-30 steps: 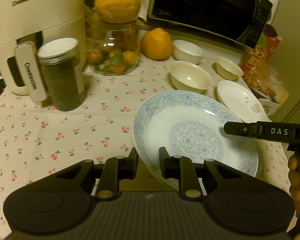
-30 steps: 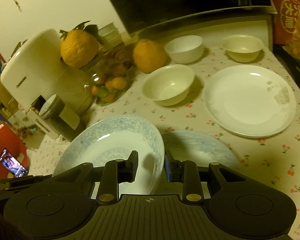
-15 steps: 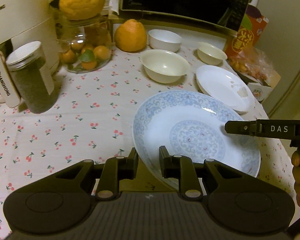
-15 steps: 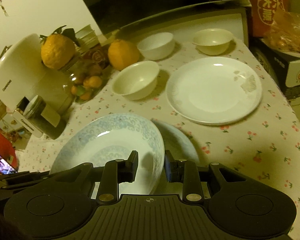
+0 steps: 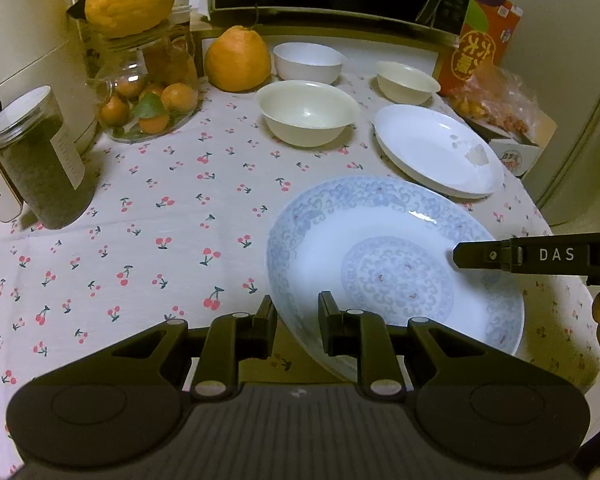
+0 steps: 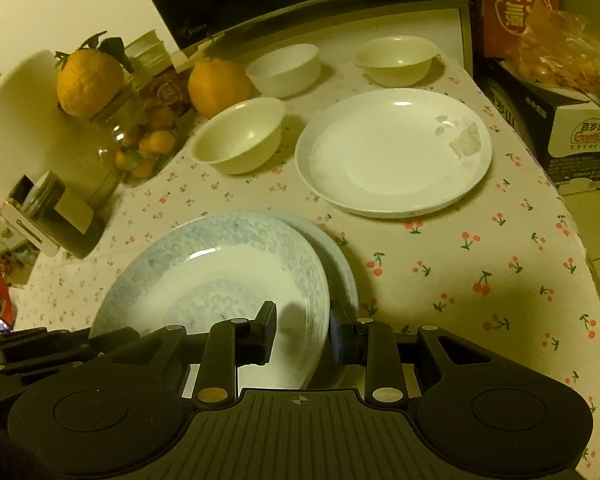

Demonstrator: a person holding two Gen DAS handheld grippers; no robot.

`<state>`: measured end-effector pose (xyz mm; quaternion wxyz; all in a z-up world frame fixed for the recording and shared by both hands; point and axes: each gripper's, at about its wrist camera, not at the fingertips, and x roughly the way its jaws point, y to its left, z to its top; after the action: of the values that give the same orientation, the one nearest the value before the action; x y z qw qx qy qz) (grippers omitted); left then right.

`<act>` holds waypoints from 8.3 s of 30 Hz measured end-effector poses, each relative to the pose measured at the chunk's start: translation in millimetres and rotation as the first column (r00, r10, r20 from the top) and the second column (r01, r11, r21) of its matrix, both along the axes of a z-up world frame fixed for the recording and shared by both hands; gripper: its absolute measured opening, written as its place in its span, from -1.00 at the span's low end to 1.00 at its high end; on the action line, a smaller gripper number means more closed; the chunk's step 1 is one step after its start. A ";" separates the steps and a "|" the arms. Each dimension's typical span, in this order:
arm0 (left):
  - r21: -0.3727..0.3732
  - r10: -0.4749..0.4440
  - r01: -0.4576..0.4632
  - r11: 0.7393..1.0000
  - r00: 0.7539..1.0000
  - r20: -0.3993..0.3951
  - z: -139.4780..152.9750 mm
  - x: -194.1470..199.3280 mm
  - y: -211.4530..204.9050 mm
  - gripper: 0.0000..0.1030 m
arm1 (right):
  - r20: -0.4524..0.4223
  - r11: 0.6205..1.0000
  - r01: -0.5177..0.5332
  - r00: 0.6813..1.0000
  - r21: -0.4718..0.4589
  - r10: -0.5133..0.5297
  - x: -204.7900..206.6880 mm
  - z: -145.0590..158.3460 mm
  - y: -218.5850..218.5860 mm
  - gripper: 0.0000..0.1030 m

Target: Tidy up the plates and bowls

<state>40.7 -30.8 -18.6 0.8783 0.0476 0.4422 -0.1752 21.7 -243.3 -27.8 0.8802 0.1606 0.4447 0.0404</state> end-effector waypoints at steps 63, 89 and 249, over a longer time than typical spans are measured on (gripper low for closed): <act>0.041 -0.119 0.119 0.992 0.993 0.009 -4.3 -1.8 -18.8 0.75 | 0.008 0.968 -0.025 1.000 -0.250 0.028 -2.3 10.1 14.2 0.65; -0.022 -0.054 0.055 0.998 0.998 0.043 27.6 54.2 -53.7 0.99 | 0.124 0.981 0.162 0.981 -0.105 -0.149 32.8 71.0 -54.8 0.97; -0.162 -0.004 0.009 0.987 0.999 0.034 -3.1 19.1 24.3 -0.76 | -0.054 1.000 -0.004 0.999 -0.015 0.003 -5.1 14.7 0.1 -0.52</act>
<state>59.8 -6.5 -21.7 0.8859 -0.0197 0.4117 -0.2127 16.6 -243.2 -13.1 0.8689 0.1543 0.4690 0.0342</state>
